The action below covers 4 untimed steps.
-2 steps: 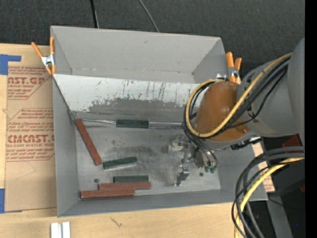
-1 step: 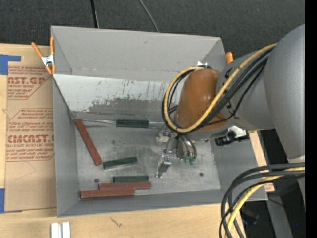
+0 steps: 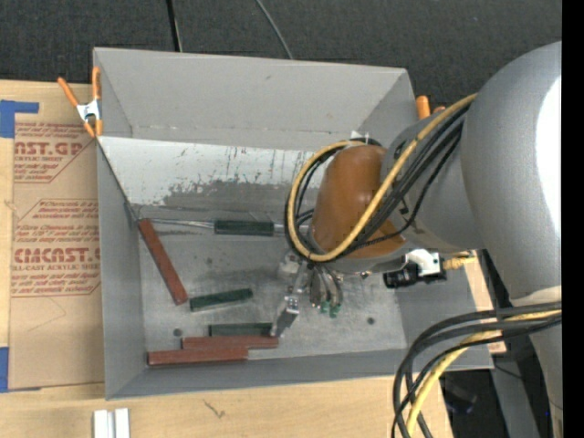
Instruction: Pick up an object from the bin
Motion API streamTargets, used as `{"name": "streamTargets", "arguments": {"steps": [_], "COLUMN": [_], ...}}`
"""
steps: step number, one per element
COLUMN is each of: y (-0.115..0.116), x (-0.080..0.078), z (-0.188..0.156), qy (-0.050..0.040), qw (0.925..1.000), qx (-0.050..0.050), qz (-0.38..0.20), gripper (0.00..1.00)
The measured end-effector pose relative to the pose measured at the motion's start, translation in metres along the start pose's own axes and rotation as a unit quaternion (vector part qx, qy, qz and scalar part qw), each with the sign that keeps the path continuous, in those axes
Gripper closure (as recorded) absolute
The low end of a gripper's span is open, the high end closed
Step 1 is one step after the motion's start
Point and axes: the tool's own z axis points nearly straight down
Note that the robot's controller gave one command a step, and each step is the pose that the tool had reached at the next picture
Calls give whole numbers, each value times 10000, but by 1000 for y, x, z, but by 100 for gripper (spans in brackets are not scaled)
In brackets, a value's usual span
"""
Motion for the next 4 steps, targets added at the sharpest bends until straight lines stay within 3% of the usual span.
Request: {"name": "streamTargets", "arguments": {"steps": [1,2,3,4], "y": [45,45,45,93], "x": [-12,-11,-11,-18], "z": [19,21,21,23], "qy": [10,24,18,-30], "qw": [9993,9993,9993,9992], "qx": [13,20,20,-13], "qz": [378,377,377,399], "gripper": [100,0,0,100]}}
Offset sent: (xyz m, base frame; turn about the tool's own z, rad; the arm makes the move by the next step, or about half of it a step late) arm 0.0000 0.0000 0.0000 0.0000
